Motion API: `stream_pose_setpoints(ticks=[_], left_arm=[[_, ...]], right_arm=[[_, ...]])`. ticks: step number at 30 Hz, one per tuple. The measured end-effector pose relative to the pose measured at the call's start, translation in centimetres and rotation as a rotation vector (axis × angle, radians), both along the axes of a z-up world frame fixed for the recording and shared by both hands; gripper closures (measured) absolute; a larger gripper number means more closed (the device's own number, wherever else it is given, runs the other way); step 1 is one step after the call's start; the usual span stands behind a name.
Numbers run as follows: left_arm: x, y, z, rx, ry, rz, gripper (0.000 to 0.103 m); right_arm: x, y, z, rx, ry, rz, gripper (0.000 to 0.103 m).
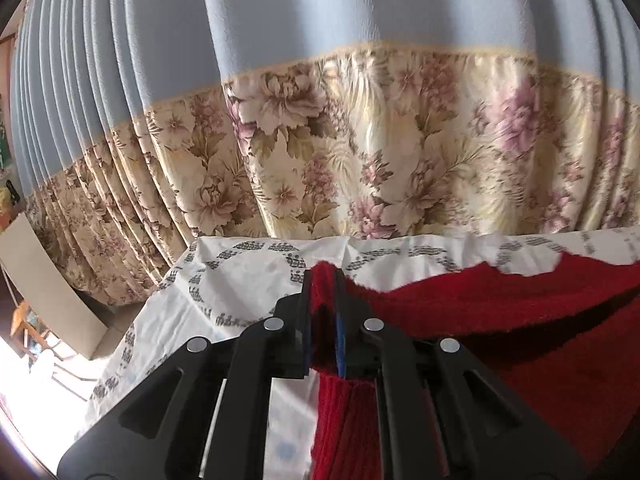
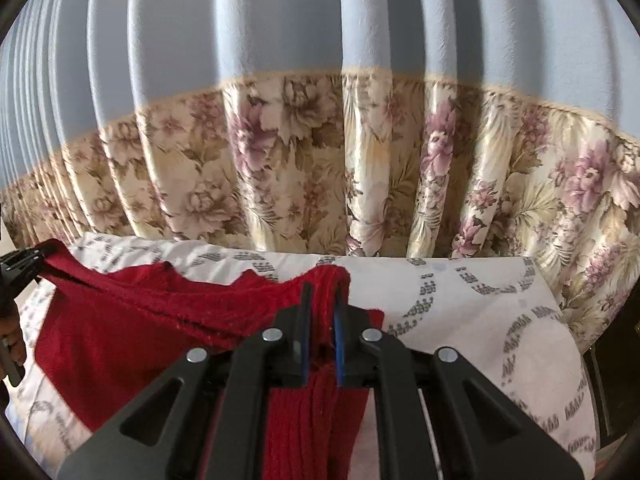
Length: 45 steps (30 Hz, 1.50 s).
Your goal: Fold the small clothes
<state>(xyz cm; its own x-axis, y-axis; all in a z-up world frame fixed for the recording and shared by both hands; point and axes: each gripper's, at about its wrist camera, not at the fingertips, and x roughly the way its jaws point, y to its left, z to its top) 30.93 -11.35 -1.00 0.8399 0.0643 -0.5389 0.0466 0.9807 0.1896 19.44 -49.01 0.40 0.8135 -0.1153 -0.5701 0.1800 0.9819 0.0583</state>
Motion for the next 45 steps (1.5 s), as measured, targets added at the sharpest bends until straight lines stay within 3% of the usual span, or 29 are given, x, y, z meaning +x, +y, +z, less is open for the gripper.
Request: stream_pose_setpoints(ticks=[3,5,6,7,9,11,13,16,18,23,29,30,31,32,33,34,35,37,39,40,42,45], left_arm=[[3.6,-0.5,-1.1,0.039,0.039,0.047,0.086],[6.2,0.0,-1.5,0.027,0.089,0.083,0.063],[7.2,0.3,-1.7,0.037,0.104,0.104,0.059],[7.9,0.6,-1.7,0.055,0.119,0.117,0.058],[7.7,1.0,-1.0,0.082,0.105,0.123,0.054],[6.4,1.8,0.0,0.090,0.071,0.117,0.031],[5.5,2.3,0.8,0.097,0.047,0.119,0.021],[4.0,2.6,1.7,0.088,0.034,0.102,0.020],[3.4,1.1,1.5,0.115,0.049,0.033,0.019],[4.0,-3.0,-1.3,0.188,0.110,-0.051,0.019],[6.8,-4.2,-4.4,0.141,0.225,-0.049,0.025],[7.3,-4.2,-5.0,0.121,0.259,-0.053,0.027],[7.6,-4.1,-5.4,0.108,0.287,-0.061,0.038],[7.9,-4.2,-6.0,0.098,0.319,-0.071,0.056],[8.3,-4.2,-6.7,0.080,0.355,-0.082,0.063],[8.5,-4.1,-7.1,0.071,0.364,-0.084,0.072],[8.7,-3.9,-7.2,0.055,0.359,-0.083,0.085],[8.8,-3.3,-6.8,-0.001,0.348,-0.068,0.086],[8.5,-2.3,-5.5,-0.059,0.286,-0.034,0.087],[8.4,-1.9,-5.0,-0.069,0.253,-0.008,0.095],[8.5,-1.1,-4.5,-0.076,0.201,0.046,0.095],[8.8,-0.8,-4.7,-0.092,0.208,0.065,0.093]], right_arm=[[3.3,-0.7,-1.1,0.010,0.054,-0.029,0.090],[5.6,-1.6,-2.0,-0.010,0.098,-0.092,0.066],[6.7,-2.4,-2.5,-0.018,0.116,-0.136,0.055],[7.2,-3.1,-2.7,-0.007,0.129,-0.170,0.037],[7.0,-4.3,-2.5,0.010,0.118,-0.206,0.035],[5.4,-4.5,-1.6,0.019,0.071,-0.180,0.035],[4.3,-3.9,-1.2,-0.013,0.063,-0.144,0.035],[3.3,-2.9,-0.9,-0.035,0.071,-0.084,0.035],[3.5,-1.9,-1.0,-0.047,0.081,-0.030,0.035],[6.8,0.2,-2.6,-0.051,0.149,0.024,0.035],[10.6,1.6,-5.6,-0.021,0.249,0.042,0.035],[10.9,1.7,-6.0,-0.022,0.263,0.043,0.035],[11.4,1.9,-6.6,-0.026,0.285,0.049,0.035],[11.9,2.1,-7.4,-0.024,0.317,0.060,0.041],[12.2,2.3,-7.8,-0.022,0.337,0.076,0.056],[12.5,2.6,-8.3,-0.030,0.357,0.102,0.097],[12.6,2.7,-8.4,-0.041,0.361,0.101,0.095],[12.3,2.7,-7.5,-0.049,0.304,0.087,0.096],[11.7,2.0,-5.9,-0.053,0.225,0.032,0.096],[11.6,1.6,-5.2,-0.055,0.196,0.006,0.096],[11.4,1.0,-4.4,-0.086,0.154,-0.046,0.096],[11.7,0.2,-4.5,-0.091,0.149,-0.088,0.095]])
